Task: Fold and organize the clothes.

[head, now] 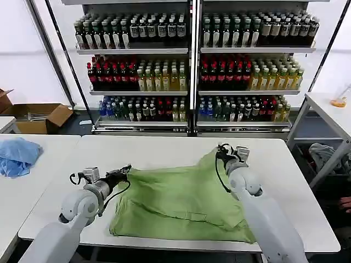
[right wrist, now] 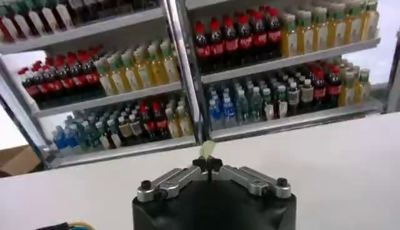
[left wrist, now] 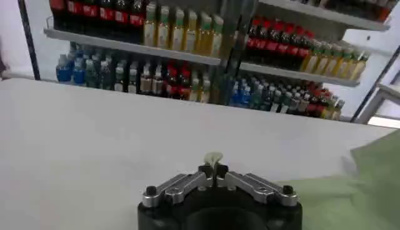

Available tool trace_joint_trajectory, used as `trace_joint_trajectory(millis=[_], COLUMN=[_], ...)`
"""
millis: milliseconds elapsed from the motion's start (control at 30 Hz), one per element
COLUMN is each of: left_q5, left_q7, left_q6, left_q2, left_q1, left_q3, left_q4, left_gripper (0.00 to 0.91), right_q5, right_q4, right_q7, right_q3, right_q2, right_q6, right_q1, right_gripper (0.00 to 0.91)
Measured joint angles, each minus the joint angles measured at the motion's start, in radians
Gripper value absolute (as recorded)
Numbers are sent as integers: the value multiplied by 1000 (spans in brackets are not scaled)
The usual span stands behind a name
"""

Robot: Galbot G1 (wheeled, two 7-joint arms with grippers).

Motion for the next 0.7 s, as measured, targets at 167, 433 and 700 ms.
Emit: trace_joint_trajectory(millis=[167,433,700], left_q5=[-20,-26,1], left_q7=[5,18,33], left_q6=[2,5,6], left_q2=[13,31,26], left_q1=[60,164,256], left_q3=[-43,-105,-127], left_q4=[-57,-136,-171], left_gripper=[30,30,30], right_q5=[2,6,3], right_q4=[114,278,397], right_q7=[2,6,15], right_q3=[43,117,198], right_q2=[-41,-61,-54], right_q6=[-10,-29,-55], right_q1=[-95,-256,-401], right_gripper=[0,0,0])
